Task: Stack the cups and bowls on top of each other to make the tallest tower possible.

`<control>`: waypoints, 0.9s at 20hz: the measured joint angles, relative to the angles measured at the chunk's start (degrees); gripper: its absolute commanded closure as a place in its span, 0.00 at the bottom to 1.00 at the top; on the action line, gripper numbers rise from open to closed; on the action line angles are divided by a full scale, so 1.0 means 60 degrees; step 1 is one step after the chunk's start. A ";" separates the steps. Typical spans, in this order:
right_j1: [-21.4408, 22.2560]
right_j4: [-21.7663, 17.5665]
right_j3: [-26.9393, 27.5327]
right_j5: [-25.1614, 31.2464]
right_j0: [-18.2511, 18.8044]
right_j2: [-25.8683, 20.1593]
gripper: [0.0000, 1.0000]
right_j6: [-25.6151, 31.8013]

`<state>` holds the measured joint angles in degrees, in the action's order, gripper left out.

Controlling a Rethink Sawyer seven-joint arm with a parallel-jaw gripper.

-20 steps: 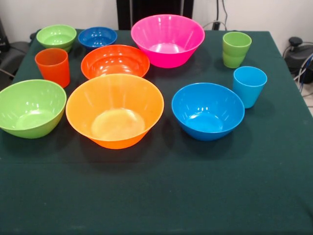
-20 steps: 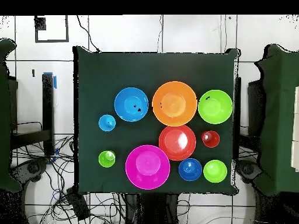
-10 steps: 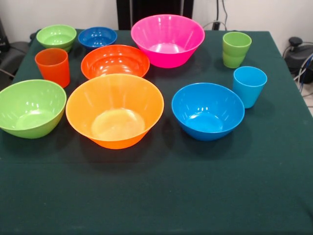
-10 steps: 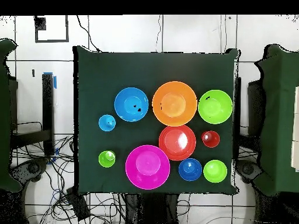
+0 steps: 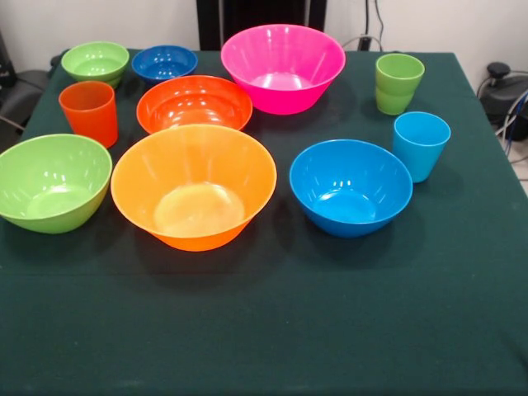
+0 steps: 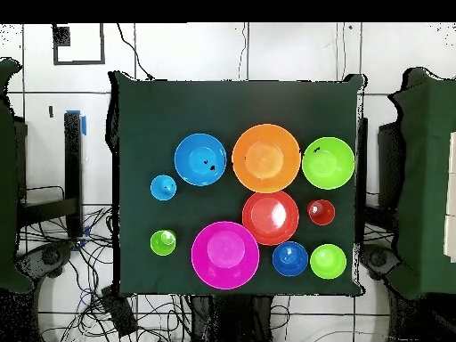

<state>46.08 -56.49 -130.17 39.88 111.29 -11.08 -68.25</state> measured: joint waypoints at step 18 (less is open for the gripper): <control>-0.2749 -0.0036 0.1610 -0.0004 -0.2775 -0.0019 0.00 0.0000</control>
<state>29.58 -56.71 -120.52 39.85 94.64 -11.20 -68.25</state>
